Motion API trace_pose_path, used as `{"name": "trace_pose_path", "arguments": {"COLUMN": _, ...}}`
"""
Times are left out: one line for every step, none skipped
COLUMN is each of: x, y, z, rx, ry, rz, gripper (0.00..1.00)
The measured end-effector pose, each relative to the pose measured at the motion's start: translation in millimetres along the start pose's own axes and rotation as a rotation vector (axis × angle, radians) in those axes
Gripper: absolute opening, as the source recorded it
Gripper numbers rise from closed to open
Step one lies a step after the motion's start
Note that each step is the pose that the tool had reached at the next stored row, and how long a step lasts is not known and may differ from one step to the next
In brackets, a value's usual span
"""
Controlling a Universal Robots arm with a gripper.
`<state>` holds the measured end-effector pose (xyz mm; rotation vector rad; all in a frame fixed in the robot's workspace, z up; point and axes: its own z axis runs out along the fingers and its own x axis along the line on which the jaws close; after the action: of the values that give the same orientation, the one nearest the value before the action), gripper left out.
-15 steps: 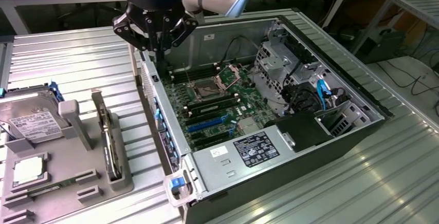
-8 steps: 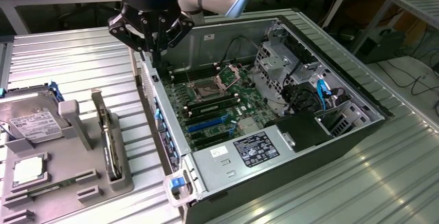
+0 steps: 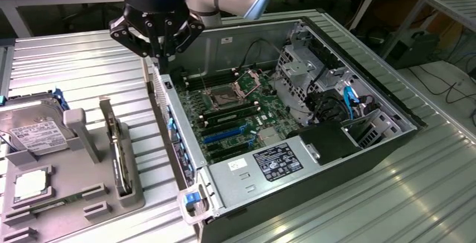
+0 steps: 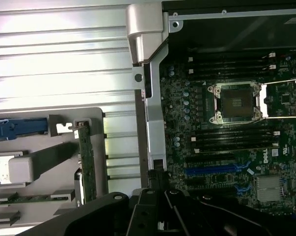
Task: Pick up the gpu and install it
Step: 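Reach for the gpu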
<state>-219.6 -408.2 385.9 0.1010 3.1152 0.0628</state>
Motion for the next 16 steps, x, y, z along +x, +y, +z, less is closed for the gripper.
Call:
{"name": "trace_pose_path", "arguments": {"x": 2.5, "y": -0.2, "z": -0.1, "rx": 0.0, "ry": 0.0001, "rz": 0.0, "gripper": 0.11}}
{"name": "trace_pose_path", "arguments": {"x": 4.0, "y": -0.3, "z": -0.1, "rx": 0.0, "ry": 0.0, "rz": 0.0, "gripper": 0.11}}
{"name": "trace_pose_path", "arguments": {"x": 5.3, "y": -0.3, "z": -0.1, "rx": 0.0, "ry": 0.0, "rz": 0.0, "gripper": 0.11}}
{"name": "trace_pose_path", "arguments": {"x": 6.6, "y": -0.4, "z": -0.1, "rx": 0.0, "ry": 0.0, "rz": 0.0, "gripper": 0.11}}
{"name": "trace_pose_path", "arguments": {"x": 7.7, "y": -0.5, "z": -0.1, "rx": 0.0, "ry": 0.0, "rz": 0.0, "gripper": 0.11}}
{"name": "trace_pose_path", "arguments": {"x": 8.6, "y": -0.6, "z": -0.1, "rx": 0.0001, "ry": 0.0, "rz": 0.0, "gripper": 0.11}}
{"name": "trace_pose_path", "arguments": {"x": 9.5, "y": -0.6, "z": -0.1, "rx": 0.0, "ry": 0.0, "rz": 0.0, "gripper": 0.11}}
{"name": "trace_pose_path", "arguments": {"x": 10.6, "y": -0.7, "z": -0.1, "rx": 0.0, "ry": 0.0, "rz": 0.0, "gripper": 0.11}}
{"name": "trace_pose_path", "arguments": {"x": 11.6, "y": -0.7, "z": -0.1, "rx": 0.0001, "ry": 0.0, "rz": 0.0, "gripper": 0.11}}
{"name": "trace_pose_path", "arguments": {"x": 12.6, "y": -0.8, "z": -0.1, "rx": 0.0, "ry": 0.0, "rz": 0.0, "gripper": 0.11}}
{"name": "trace_pose_path", "arguments": {"x": 13.8, "y": -0.9, "z": -0.1, "rx": 0.0, "ry": 0.0, "rz": 0.0, "gripper": 0.11}}
{"name": "trace_pose_path", "arguments": {"x": 15.0, "y": -1.0, "z": -0.1, "rx": 0.0, "ry": 0.0, "rz": 0.0, "gripper": 0.11}}
{"name": "trace_pose_path", "arguments": {"x": 16.2, "y": -1.0, "z": 0.0, "rx": 0.0, "ry": 0.0, "rz": 0.0, "gripper": 0.11}}
{"name": "trace_pose_path", "arguments": {"x": 17.4, "y": -1.1, "z": -0.1, "rx": 0.0001, "ry": 0.0, "rz": 0.0, "gripper": 0.11}}
{"name": "trace_pose_path", "arguments": {"x": 18.5, "y": -1.2, "z": -0.1, "rx": 0.0, "ry": 0.0, "rz": 0.0, "gripper": 0.11}}
{"name": "trace_pose_path", "arguments": {"x": 19.7, "y": -1.3, "z": -0.1, "rx": 0.0, "ry": 0.0, "rz": 0.0, "gripper": 0.11}}
